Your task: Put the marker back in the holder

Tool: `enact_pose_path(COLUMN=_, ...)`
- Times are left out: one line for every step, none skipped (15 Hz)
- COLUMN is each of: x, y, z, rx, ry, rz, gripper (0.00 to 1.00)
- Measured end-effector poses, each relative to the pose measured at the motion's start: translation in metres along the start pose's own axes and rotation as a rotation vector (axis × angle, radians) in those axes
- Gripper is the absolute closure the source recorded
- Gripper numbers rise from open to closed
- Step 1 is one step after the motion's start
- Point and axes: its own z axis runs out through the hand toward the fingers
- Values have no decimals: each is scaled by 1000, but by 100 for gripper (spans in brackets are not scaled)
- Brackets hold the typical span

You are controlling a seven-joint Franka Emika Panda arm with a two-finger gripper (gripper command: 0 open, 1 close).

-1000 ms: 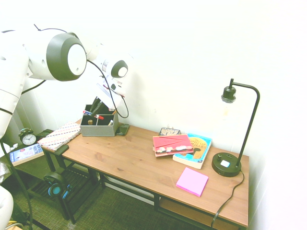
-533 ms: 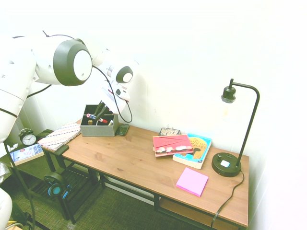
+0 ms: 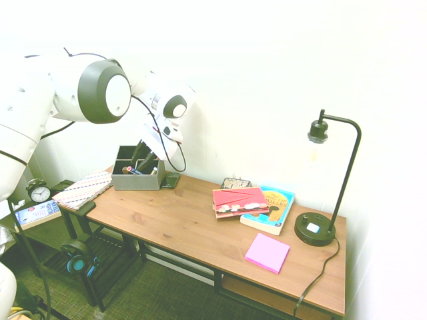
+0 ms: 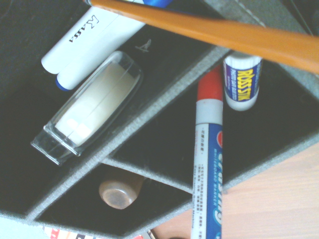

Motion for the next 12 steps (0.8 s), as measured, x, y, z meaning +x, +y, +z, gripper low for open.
enact_pose_path(x=0, y=0, z=-2, rx=1, ry=6, rz=-14, gripper=0)
enact_pose_path(x=-2, y=2, z=-7, rx=-4, ry=40, rz=-47, gripper=0)
enact_pose_path(x=-6, y=7, z=-15, rx=-14, ry=92, rz=-78, gripper=0)
enact_pose_path(x=-12, y=16, z=-25, rx=-24, ry=147, rz=-103, gripper=0)
enact_pose_path(x=-18, y=28, z=-37, rx=-33, ry=208, rz=-124, gripper=0)
enact_pose_path(x=-25, y=42, z=-52, rx=-44, ry=264, rz=-141, gripper=0)
enact_pose_path(x=-34, y=56, z=-68, rx=-51, ry=319, rz=-158, gripper=0)
enact_pose_path(x=-41, y=73, z=-86, rx=-58, ry=381, rz=-177, gripper=0)
enact_pose_path(x=-49, y=90, z=-102, rx=-62, ry=440, rz=-196, gripper=0)
enact_pose_path(x=-54, y=108, z=-119, rx=-56, ry=498, rz=-218, gripper=0)
enact_pose_path(x=-59, y=127, z=-135, rx=-43, ry=551, rz=-241, gripper=0)
enact_pose_path(x=-63, y=144, z=-152, rx=-17, ry=600, rz=-265, gripper=0)
